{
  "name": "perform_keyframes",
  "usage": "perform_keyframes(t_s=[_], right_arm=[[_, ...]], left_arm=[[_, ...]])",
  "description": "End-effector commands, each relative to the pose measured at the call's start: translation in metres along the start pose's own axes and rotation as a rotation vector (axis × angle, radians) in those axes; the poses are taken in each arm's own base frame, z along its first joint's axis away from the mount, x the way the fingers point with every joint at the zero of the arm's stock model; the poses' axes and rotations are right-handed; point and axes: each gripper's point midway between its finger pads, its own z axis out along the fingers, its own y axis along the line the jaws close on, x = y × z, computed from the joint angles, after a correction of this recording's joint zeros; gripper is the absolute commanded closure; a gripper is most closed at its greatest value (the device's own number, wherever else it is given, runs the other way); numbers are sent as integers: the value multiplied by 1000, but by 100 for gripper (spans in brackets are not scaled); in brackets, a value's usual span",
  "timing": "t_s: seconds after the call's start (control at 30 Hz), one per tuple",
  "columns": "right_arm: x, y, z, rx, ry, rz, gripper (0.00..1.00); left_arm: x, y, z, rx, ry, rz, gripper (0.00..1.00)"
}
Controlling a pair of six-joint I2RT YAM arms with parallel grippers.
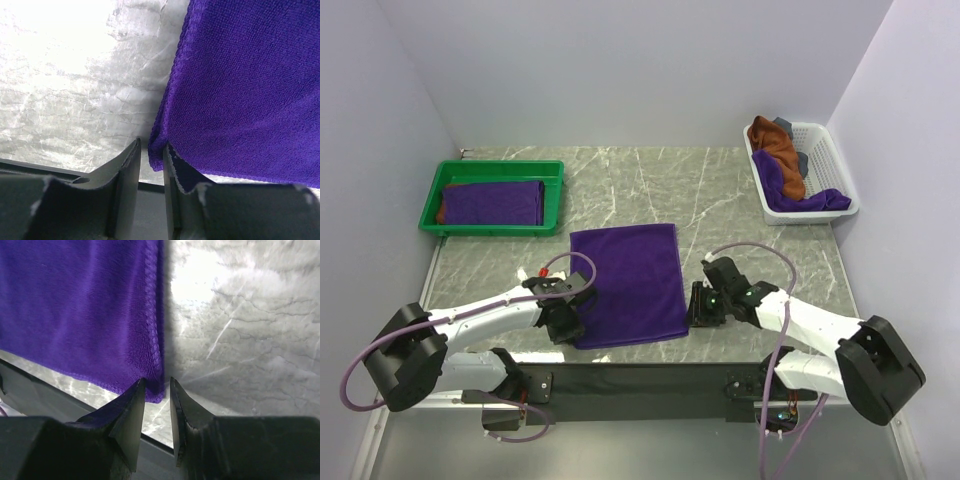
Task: Fold and stack the towels
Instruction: Fold the towel
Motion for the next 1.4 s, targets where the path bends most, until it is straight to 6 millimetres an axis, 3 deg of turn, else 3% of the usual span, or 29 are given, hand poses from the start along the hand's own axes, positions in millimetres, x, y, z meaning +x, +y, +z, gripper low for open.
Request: perform_keyframes(t_s=[0.0, 0.1, 0.2, 0.3, 0.5, 0.73, 0.8, 0.87, 1.0, 1.03, 1.07, 1.17, 1.3, 1.37], right_arm=[[-4, 8, 5, -53, -17, 12, 66], [-2, 3, 6, -27, -12, 4, 71], [-1, -6, 5, 17, -13, -11, 89], [2, -9, -1, 30, -5, -24, 100], [2, -7, -17, 37, -6, -45, 100], [20, -20, -8, 77, 70, -26, 100], [18, -20, -8, 77, 66, -27, 95], [10, -18, -12, 83, 37, -45, 90], [-25, 5, -34, 48, -92, -91, 57], [-40, 16, -43, 28, -137, -98, 53], [-49, 20, -47, 28, -169, -111, 50], [-84, 38, -58, -25, -253, -105, 39], [-130, 66, -62, -152, -347, -81, 38], [-163, 80, -62, -206, -415, -59, 39]], left_arm=[[5, 5, 3, -3, 17, 2, 71], [5, 5, 3, -3, 13, 1, 72], [5, 8, 3, -12, 11, -12, 75], [5, 9, 3, -13, 9, -17, 76], [5, 10, 2, -17, 11, -19, 75], [13, 14, 4, -25, 49, -18, 71], [13, 12, 3, -17, 47, -20, 66], [10, 11, 0, -7, 33, -27, 56], [-2, 1, -16, 25, -10, -34, 40], [-10, -8, -26, 55, -32, -39, 36], [-15, -6, -30, 42, -50, -41, 23], [-35, -19, -54, 71, -102, -42, 11], [-90, -34, -84, 129, -243, -80, 12], [-118, -47, -97, 183, -306, -108, 17]])
